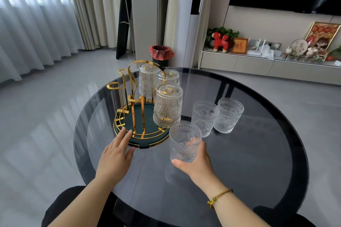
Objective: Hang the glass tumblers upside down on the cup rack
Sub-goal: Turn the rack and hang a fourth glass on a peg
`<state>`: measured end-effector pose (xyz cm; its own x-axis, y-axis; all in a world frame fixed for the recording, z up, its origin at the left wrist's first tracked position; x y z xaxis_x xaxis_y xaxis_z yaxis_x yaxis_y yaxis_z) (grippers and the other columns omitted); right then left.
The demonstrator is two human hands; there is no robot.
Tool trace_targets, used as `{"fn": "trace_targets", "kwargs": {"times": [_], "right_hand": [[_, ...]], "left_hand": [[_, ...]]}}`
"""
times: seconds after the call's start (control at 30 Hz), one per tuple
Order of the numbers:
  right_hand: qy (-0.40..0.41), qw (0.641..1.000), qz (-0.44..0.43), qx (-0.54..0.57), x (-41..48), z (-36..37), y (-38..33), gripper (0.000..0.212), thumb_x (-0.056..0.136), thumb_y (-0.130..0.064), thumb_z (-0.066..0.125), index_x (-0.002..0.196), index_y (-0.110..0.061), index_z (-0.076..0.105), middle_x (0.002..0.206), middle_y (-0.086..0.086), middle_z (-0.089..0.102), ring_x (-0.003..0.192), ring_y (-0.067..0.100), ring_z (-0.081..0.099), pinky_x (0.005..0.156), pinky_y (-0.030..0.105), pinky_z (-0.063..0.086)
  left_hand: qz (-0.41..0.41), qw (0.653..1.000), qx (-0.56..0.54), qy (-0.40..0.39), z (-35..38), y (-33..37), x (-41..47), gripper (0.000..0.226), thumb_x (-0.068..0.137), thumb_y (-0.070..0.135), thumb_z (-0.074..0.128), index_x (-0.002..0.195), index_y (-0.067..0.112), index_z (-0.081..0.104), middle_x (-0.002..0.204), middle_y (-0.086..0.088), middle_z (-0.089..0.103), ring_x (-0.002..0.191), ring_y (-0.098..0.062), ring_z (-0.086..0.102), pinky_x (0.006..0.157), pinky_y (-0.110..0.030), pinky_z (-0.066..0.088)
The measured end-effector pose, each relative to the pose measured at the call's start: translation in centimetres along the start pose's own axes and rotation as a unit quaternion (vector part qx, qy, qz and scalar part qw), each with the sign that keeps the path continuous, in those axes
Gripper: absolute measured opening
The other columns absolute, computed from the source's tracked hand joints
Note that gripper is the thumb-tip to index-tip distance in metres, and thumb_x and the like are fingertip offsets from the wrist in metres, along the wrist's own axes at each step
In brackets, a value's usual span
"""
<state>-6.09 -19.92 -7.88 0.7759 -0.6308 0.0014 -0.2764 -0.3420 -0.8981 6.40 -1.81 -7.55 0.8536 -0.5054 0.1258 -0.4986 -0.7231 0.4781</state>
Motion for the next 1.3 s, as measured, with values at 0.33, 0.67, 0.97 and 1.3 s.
{"fn": "trace_targets", "kwargs": {"times": [0.33,0.67,0.97,1.3], "right_hand": [[-0.045,0.994,-0.08,0.064,-3.3,-5.6,-3.9,0.061,0.046,-0.027,0.074,0.096,-0.042,0.044,0.107,-0.023,0.053,0.099,-0.014,0.051,0.067,-0.004,0.037],[-0.031,0.976,-0.198,-0.08,-0.4,-10.7,-16.2,0.061,0.055,-0.027,0.079,0.092,-0.046,0.035,0.092,-0.034,0.038,0.078,-0.023,0.039,0.058,0.003,0.036],[-0.043,0.939,-0.255,-0.226,6.3,-6.6,-27.4,0.069,0.052,-0.046,0.076,0.103,-0.03,0.031,0.097,-0.009,0.041,0.078,0.002,0.043,0.056,0.018,0.03],[-0.12,0.884,-0.257,-0.371,13.6,2.2,-32.7,0.084,0.062,-0.044,0.073,0.129,-0.017,0.031,0.133,0.008,0.042,0.098,0.014,0.036,0.08,0.029,0.033]], "left_hand": [[0.017,1.0,0.023,0.01,-0.2,-0.3,-0.2,0.05,0.095,0.03,0.035,0.14,0.027,0.012,0.154,0.0,0.01,0.141,-0.019,0.009,0.115,-0.036,0.008],[0.027,0.998,0.052,0.018,-0.4,-1.7,0.3,0.052,0.095,0.036,0.031,0.14,0.028,0.006,0.155,0.002,0.006,0.142,-0.017,-0.001,0.115,-0.034,-0.003],[0.033,0.999,-0.008,0.022,-0.8,-3.6,2.0,0.051,0.095,0.035,0.032,0.141,0.028,0.011,0.154,0.005,0.009,0.141,-0.013,0.005,0.115,-0.032,0.003],[0.025,0.999,-0.033,0.035,-0.5,-4.0,2.1,0.049,0.095,0.04,0.026,0.14,0.031,0.007,0.154,0.009,0.007,0.141,-0.009,0.0,0.113,-0.027,-0.003]]}}
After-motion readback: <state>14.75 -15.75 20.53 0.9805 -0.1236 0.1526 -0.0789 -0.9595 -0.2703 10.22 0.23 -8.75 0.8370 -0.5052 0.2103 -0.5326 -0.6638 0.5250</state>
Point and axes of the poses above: each hand's wrist, its own x-axis towards the middle knuckle, its own z-axis out of the palm, y = z × x, the point moved 1 cm from there along x, towards the middle knuckle
